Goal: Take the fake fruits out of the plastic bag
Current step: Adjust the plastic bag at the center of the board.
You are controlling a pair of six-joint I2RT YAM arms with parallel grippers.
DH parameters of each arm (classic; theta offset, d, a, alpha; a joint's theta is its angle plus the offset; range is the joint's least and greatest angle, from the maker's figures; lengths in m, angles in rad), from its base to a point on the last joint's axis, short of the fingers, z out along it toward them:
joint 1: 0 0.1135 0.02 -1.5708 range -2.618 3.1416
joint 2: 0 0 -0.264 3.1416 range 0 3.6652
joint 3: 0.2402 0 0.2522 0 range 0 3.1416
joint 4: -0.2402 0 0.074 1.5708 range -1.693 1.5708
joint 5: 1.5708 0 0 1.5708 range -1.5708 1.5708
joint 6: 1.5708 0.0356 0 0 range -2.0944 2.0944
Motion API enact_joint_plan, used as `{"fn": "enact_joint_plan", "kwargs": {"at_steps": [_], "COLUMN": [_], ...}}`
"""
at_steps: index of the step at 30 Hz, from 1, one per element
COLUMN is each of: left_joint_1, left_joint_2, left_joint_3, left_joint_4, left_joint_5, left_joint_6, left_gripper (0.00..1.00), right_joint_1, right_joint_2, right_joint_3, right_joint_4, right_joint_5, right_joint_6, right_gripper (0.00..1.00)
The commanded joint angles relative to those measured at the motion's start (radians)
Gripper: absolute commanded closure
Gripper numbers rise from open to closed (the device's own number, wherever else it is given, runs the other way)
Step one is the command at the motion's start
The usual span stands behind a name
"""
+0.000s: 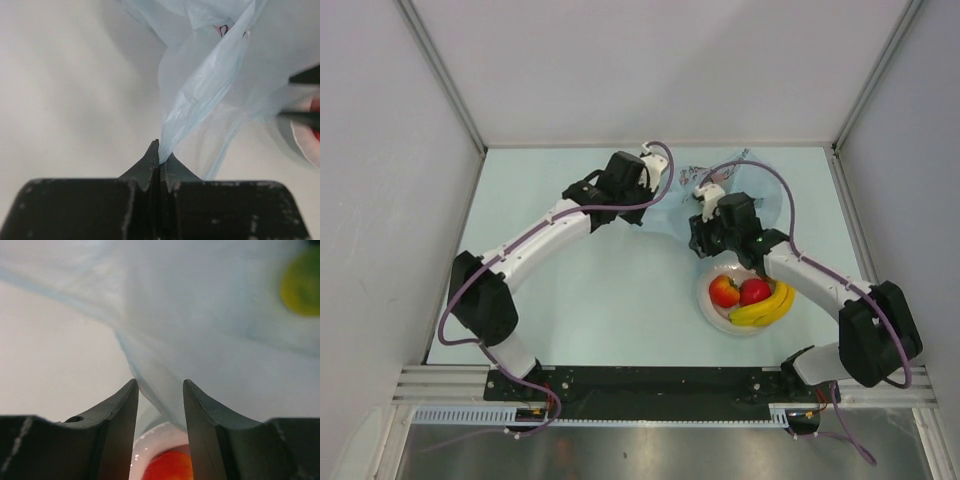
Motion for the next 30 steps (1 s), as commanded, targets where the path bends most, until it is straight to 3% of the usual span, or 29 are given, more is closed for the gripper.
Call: {"fn": "enact_joint_plan", "kwargs": {"at_steps": [1,6,12,16,19,23,27,30], "left_joint_1": [0.004,0.004,0.006,0.004,0.004,0.012,0.018,0.017], "left_joint_2": [-0.059,-0.093,-0.134,-0.176,-0.205,-0.232,-0.242,-0.208], "left_joint_3": [-0.03,-0.076,-0.126,-0.145,-0.18,-0.206,-0.255,-0.245], "left_joint_4": [0.027,0.013,0.011,-0.007,-0.003,-0.004,0.045,0.034], "left_joint_5": [-0.061,-0.046,0.012,0.077,0.048,-0.037,-0.153,-0.128], "left_joint_6": [-0.018,-0.018,-0.041,-0.027,0.02,0.068,0.166,0.18], "left_gripper": [1.0,1.0,1.0,1.0,1.0,1.0,1.0,1.0], "right_joint_1": [-0.14,-0.275,-0.269,-0.28,-0.201,-0.11,-0.188,-0.249], "right_joint_2": [0.042,0.098,0.163,0.184,0.159,0.138,0.142,0.176], "right_joint_3": [0.06,0.175,0.214,0.237,0.275,0.238,0.204,0.203], "right_joint_4": [0.056,0.053,0.092,0.039,-0.043,-0.13,-0.023,0.066], "right_joint_5": [0.016,-0.076,0.002,0.006,-0.238,-0.27,-0.318,-0.31], "right_joint_6": [0.174,0.199,0.199,0.325,0.224,0.1,0.235,0.349], "right_gripper": [0.54,0.54,0.46,0.39,0.4,0.32,0.28,0.28]}}
